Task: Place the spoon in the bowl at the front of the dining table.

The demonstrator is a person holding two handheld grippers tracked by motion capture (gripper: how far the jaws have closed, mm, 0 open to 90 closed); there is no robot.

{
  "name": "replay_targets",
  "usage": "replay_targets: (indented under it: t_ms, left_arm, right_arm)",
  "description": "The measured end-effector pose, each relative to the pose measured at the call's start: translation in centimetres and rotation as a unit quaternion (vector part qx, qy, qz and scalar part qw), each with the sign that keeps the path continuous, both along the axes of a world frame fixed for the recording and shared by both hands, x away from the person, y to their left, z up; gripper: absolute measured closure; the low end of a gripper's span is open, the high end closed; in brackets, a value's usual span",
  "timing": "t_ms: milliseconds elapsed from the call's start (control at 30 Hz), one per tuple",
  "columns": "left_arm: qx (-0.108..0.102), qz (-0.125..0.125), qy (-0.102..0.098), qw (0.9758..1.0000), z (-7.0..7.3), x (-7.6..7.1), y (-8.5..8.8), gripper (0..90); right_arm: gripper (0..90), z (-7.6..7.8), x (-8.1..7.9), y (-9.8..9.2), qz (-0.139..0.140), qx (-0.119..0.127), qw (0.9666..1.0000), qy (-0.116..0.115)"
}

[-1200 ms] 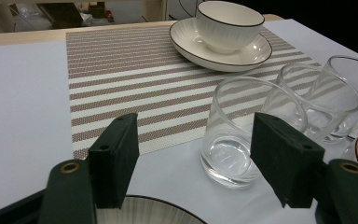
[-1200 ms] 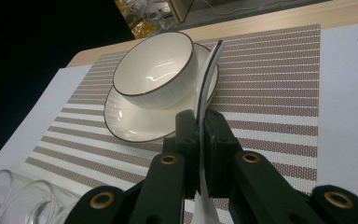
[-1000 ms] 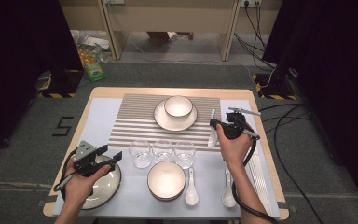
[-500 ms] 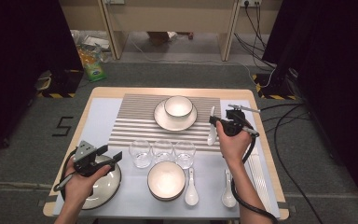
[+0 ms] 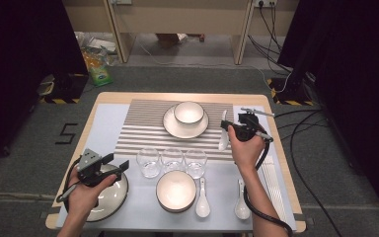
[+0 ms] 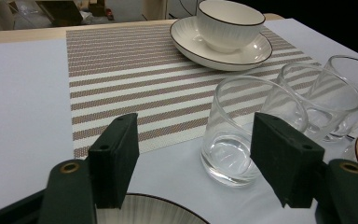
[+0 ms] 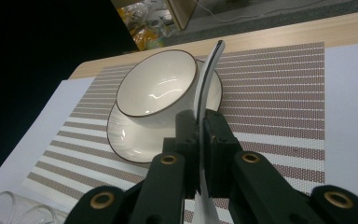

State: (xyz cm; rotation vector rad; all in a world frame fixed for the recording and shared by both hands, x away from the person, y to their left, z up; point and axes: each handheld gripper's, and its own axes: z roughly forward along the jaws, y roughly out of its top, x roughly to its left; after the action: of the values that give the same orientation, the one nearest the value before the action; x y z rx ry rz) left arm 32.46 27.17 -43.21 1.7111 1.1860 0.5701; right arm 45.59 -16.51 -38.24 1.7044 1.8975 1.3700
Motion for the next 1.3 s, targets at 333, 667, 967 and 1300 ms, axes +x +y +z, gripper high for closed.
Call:
replay_targets:
  t_ms: [333, 667, 967, 1300]
  left_arm:
    - [-0.002, 0.0, 0.001, 1.0, 0.0, 0.0, 0.0, 32.0]
    - [-0.004, -0.001, 0.002, 1.0, 0.0, 0.0, 0.0, 32.0]
    - [-0.002, 0.0, 0.002, 1.0, 0.0, 0.1, 0.0, 32.0]
    - [-0.003, 0.001, 0.001, 1.0, 0.0, 0.0, 0.0, 32.0]
  right_arm:
    - [85.8, 0.1, 0.4, 0.1, 0.001, -0.001, 1.0, 0.0]
    - [85.8, 0.2, 0.6, 0.3, 0.001, 0.001, 1.0, 0.001]
    - [85.8, 0.2, 1.0, 0.3, 0.0, 0.002, 1.0, 0.001]
    - [85.8, 0.2, 1.3, 0.4, 0.0, 0.004, 1.0, 0.0]
